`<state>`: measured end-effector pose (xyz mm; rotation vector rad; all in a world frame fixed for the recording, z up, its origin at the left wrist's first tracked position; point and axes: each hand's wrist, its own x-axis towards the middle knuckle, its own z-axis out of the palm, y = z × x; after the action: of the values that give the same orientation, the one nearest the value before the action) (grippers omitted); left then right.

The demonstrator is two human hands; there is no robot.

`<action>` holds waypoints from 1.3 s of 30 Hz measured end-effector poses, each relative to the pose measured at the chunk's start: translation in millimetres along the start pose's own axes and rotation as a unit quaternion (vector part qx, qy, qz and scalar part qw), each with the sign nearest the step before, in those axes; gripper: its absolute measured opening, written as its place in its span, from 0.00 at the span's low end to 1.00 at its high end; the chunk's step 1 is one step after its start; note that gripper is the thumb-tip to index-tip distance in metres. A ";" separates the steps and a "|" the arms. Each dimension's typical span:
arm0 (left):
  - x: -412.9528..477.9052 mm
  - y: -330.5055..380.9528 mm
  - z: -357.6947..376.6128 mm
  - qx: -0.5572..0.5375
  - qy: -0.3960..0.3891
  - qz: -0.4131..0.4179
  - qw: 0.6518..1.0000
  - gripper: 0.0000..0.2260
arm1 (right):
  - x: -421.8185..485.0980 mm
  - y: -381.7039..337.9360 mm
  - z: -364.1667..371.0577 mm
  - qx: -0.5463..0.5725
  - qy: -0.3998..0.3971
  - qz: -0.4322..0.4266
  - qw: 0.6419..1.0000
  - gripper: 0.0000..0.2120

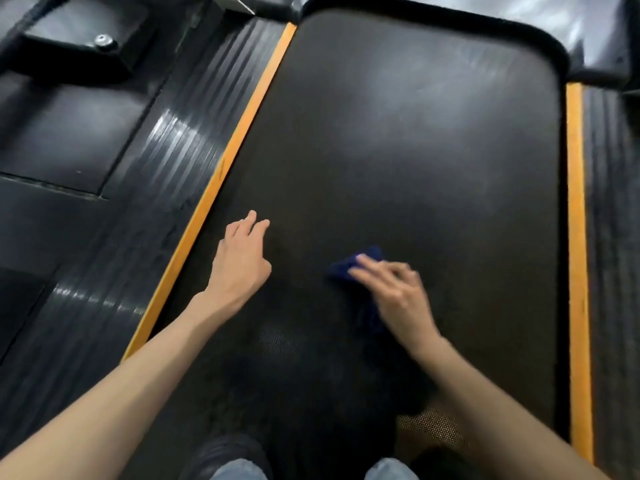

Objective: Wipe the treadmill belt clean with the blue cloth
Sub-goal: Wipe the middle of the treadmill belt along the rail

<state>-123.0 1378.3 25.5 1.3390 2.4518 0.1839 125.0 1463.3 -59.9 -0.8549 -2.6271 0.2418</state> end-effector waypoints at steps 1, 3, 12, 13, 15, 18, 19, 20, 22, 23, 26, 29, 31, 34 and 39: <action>0.3 1.2 1.7 -0.007 0.005 -0.004 1.000 0.31 | -0.2 35.0 -9.6 -0.023 0.032 0.068 0.997 0.19; 0.7 5.7 5.8 -0.018 0.008 -0.003 1.000 0.30 | 0.4 89.5 -28.9 -0.026 0.068 0.228 0.971 0.18; 24.5 46.9 18.6 -0.050 0.038 0.075 0.995 0.29 | -25.5 -79.4 17.2 0.106 -0.063 -0.035 0.992 0.21; 25.4 50.3 20.0 -0.051 0.035 0.080 0.995 0.29 | -29.2 -63.7 11.5 0.101 -0.082 -0.073 0.989 0.21; 23.1 53.9 23.1 -0.055 0.022 0.085 0.995 0.30 | -31.8 -6.6 -6.4 0.078 -0.054 -0.035 0.995 0.20; 18.3 55.8 25.5 -0.052 0.018 0.077 0.995 0.29 | -33.0 87.6 -44.8 -0.003 0.036 0.173 0.984 0.20; 16.9 58.2 25.3 -0.049 0.021 0.071 0.996 0.29 | -32.5 102.8 -53.2 -0.010 0.045 0.237 0.970 0.20; 16.0 61.3 25.0 -0.045 0.022 0.064 0.997 0.29 | -29.5 104.9 -54.2 -0.005 0.062 0.291 0.955 0.18; 16.2 70.1 23.4 -0.037 0.026 0.057 0.997 0.29 | -17.3 73.3 -43.1 0.037 0.115 0.349 0.929 0.11; 17.6 75.1 22.2 -0.037 0.028 0.060 0.997 0.29 | -11.6 45.7 -33.5 0.066 0.129 0.325 0.935 0.08; 23.0 87.8 20.9 -0.035 0.034 0.068 0.997 0.29 | -18.7 -43.2 -5.1 0.123 0.042 0.131 0.983 0.05; 24.5 94.3 22.7 -0.029 0.026 0.077 0.996 0.30 | -38.3 -27.7 -4.5 0.098 -0.004 -0.021 0.995 0.07; 22.4 93.6 22.6 -0.026 0.015 0.078 0.996 0.30 | -39.6 25.2 -18.6 0.084 0.029 0.029 0.996 0.08; 18.2 88.1 19.6 -0.024 0.009 0.067 0.997 0.29 | -31.7 90.2 -45.7 0.051 0.104 0.230 0.966 0.06; 19.5 85.6 11.5 -0.022 0.001 0.060 0.998 0.28 | -11.0 -12.4 -11.6 0.115 0.121 0.199 0.966 0.06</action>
<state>-60.8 1440.9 33.5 1.4673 2.3570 0.2680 131.2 1447.3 -49.1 -1.2363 -2.1348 0.5007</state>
